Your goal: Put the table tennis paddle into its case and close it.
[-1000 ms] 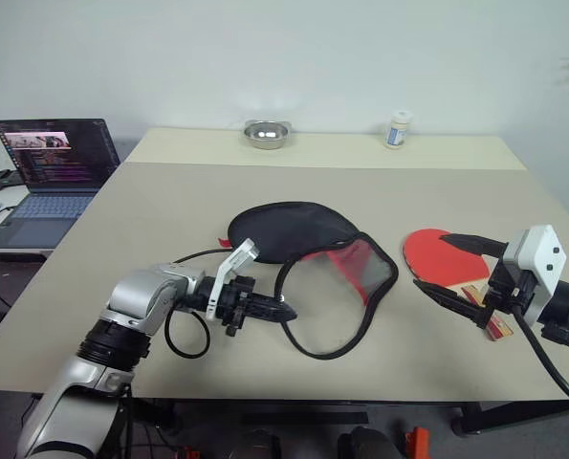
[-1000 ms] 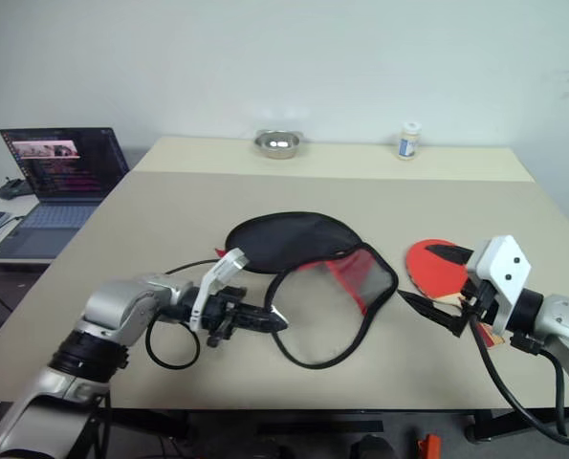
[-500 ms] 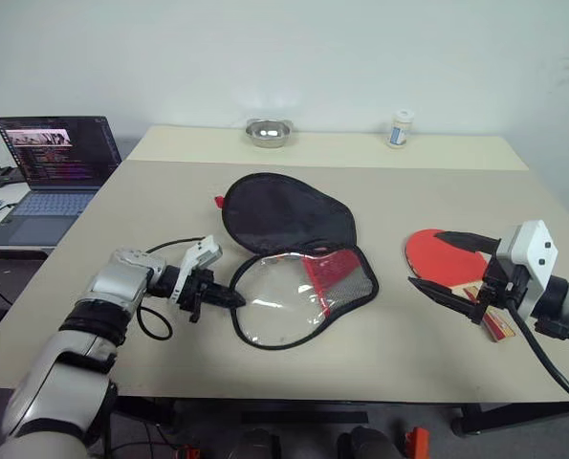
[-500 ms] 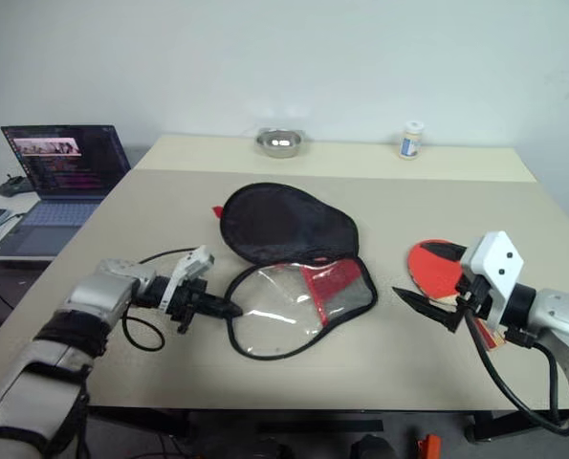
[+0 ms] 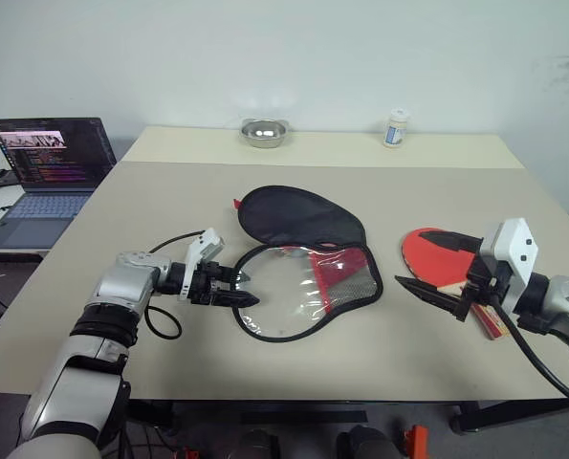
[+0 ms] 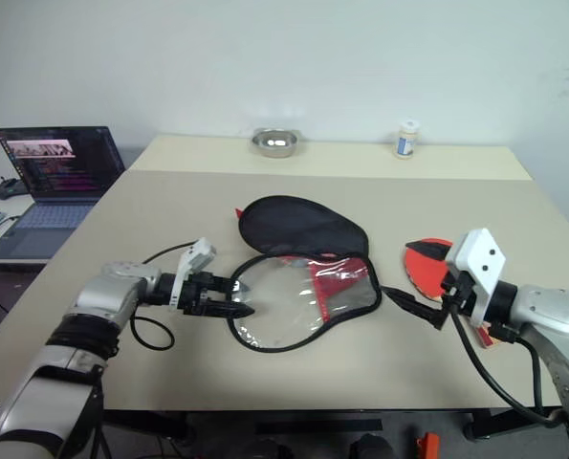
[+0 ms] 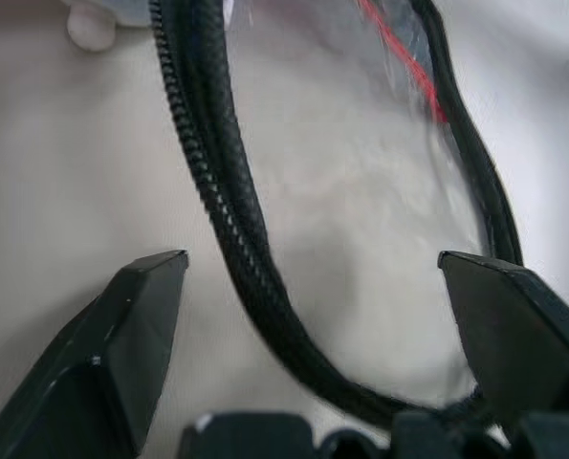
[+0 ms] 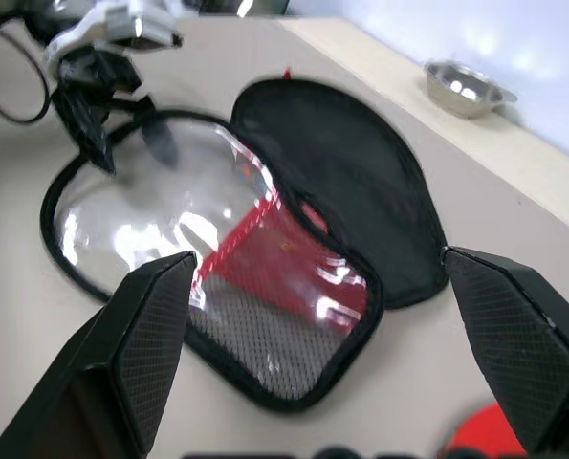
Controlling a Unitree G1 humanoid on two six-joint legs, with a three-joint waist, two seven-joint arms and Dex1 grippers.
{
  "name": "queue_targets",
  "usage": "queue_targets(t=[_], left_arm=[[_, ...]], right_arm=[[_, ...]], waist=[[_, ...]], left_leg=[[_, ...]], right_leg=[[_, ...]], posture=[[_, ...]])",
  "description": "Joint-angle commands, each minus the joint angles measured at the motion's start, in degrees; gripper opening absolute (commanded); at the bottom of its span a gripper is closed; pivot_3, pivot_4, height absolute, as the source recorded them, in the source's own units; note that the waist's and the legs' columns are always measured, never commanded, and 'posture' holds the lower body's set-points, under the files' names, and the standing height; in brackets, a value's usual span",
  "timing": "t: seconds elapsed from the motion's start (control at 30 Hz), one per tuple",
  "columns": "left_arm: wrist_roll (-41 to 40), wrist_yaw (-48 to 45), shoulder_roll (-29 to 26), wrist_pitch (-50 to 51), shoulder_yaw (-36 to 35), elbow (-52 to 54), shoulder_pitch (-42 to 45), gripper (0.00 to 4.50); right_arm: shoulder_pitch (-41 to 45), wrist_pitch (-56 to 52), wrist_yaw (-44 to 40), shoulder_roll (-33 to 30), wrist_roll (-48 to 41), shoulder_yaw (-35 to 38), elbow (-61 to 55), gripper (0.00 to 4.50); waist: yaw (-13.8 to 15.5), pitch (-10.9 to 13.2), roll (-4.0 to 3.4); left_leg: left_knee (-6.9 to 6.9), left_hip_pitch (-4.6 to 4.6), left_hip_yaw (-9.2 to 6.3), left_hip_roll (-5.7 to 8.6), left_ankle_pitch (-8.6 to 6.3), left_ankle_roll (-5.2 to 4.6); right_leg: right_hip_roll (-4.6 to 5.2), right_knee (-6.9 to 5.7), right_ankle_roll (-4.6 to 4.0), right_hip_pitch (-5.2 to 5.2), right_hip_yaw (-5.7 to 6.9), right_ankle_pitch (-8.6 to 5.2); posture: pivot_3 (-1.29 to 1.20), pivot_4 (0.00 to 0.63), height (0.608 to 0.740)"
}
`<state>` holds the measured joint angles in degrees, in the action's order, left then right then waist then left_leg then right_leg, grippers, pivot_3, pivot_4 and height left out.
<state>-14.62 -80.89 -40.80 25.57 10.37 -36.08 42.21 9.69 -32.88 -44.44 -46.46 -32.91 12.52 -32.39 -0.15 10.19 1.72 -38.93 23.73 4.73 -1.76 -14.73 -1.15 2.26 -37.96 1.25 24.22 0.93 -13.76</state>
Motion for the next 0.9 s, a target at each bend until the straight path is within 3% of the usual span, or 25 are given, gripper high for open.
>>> queue_targets(t=[0.03, 0.23, 0.4, 0.63, 0.73, 0.9], left_arm=[[0.7, 2.2, -1.0, -2.2, -3.4, -2.1, 1.1, 4.44], [0.0, 13.0, 1.2, -4.7, -10.2, -7.8, 2.7, 4.44], [-4.4, 12.2, 1.4, -0.7, -15.0, -3.8, 2.0, 4.44], [-4.8, 8.0, -1.6, 1.6, -13.4, 8.8, -2.3, 4.44], [0.1, 6.0, -5.5, -4.5, -10.4, 6.7, -3.8, 4.44], [-1.8, 6.7, -4.8, -4.6, -13.1, 3.4, 0.6, 4.44]], right_arm=[[1.4, -0.6, 0.5, 0.6, -0.7, -0.9, 0.2, 4.50], [3.3, -2.9, 2.2, 2.5, -1.3, -2.6, 1.5, 4.50], [6.2, -9.0, 6.6, 4.9, 0.1, -5.5, 5.8, 4.50], [11.0, -9.5, 6.4, 7.1, 1.8, -8.6, 13.7, 4.50], [12.5, -9.1, 5.7, 7.8, 2.9, -10.5, 15.8, 4.50], [15.3, -8.9, 6.2, 11.0, 5.0, -12.8, 20.1, 4.50]], waist=[[0.0, 0.0, 0.00], [0.1, 0.0, 0.01], [0.0, -0.1, 0.13], [0.0, -0.1, 0.13], [-0.4, -0.1, 0.12], [0.1, -0.1, 0.15]], left_leg=[[0.00, 0.01, 0.00, 0.01, 0.00, 0.00], [-0.01, 0.04, -0.01, 0.01, 0.00, 0.00], [-0.02, 0.03, 0.00, -0.01, 0.00, 0.00], [-0.01, 0.03, 0.01, 0.01, 0.00, 0.01], [0.04, -0.01, 0.05, -0.01, 0.00, 0.01], [-0.01, 0.03, 0.02, -0.04, 0.01, 0.01]], right_leg=[[0.01, 0.00, 0.00, 0.00, 0.00, 0.00], [0.03, 0.04, 0.01, 0.00, 0.01, 0.01], [0.03, 0.01, 0.01, 0.00, 0.03, 0.01], [0.04, 0.00, 0.00, 0.01, 0.01, 0.01], [0.01, -0.02, -0.03, 0.03, -0.04, 0.00], [0.00, -0.07, -0.04, 0.06, 0.03, 0.00]], posture=[[0.00, 0.150, 0.740], [0.00, 0.150, 0.740], [0.00, 0.150, 0.740], [0.00, 0.150, 0.740], [0.00, 0.150, 0.740], [0.00, 0.150, 0.740]])
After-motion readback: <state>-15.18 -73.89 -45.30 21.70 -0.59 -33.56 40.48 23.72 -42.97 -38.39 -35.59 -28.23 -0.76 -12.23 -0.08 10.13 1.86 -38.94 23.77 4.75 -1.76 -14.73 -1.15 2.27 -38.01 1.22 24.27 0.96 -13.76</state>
